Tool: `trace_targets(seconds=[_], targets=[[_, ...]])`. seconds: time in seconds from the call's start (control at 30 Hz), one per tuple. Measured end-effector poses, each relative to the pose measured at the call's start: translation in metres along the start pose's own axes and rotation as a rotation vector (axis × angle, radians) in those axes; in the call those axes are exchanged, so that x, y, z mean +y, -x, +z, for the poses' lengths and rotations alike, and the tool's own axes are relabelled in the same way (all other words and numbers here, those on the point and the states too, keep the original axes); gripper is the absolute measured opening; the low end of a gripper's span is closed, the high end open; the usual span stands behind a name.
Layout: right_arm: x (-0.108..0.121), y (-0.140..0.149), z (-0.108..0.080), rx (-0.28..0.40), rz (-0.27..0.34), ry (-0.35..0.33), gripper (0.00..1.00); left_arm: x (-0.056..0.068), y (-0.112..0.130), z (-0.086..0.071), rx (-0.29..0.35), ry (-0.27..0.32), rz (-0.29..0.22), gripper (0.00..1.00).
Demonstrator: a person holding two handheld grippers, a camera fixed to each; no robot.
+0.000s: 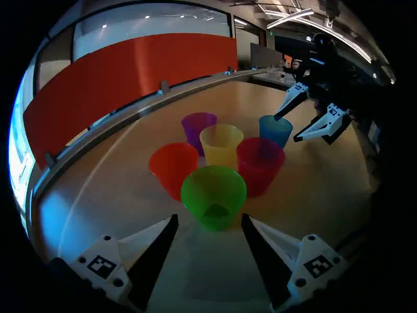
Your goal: Pour water
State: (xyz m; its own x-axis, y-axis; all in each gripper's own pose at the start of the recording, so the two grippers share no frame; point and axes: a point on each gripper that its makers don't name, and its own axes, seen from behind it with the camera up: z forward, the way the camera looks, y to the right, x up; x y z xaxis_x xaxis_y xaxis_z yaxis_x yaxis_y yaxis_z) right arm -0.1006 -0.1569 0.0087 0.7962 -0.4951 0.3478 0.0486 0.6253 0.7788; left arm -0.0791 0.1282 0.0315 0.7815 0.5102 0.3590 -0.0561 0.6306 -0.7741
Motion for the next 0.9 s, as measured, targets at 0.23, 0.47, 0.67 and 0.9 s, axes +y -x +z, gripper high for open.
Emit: trace_targets(seconds=[0.23, 0.47, 0.67, 0.9], targets=[[0.0, 0.0, 0.009, 0.0, 0.003, -0.005, 1.0, 0.001, -0.003, 0.007, 0.0, 0.009, 0.006, 0.9], [-0.001, -0.001, 0.016, 0.005, 0.009, -0.013, 1.0, 0.001, -0.005, 0.013, -0.001, 0.011, 0.015, 0.9], [-0.001, -0.001, 0.021, 0.007, 0.011, -0.017, 1.0, 0.003, -0.007, 0.018, 0.002, 0.019, 0.017, 0.9], [0.0, -0.002, 0.024, 0.01, 0.009, -0.019, 1.0, 0.005, -0.011, 0.023, 0.007, 0.024, 0.018, 0.9]])
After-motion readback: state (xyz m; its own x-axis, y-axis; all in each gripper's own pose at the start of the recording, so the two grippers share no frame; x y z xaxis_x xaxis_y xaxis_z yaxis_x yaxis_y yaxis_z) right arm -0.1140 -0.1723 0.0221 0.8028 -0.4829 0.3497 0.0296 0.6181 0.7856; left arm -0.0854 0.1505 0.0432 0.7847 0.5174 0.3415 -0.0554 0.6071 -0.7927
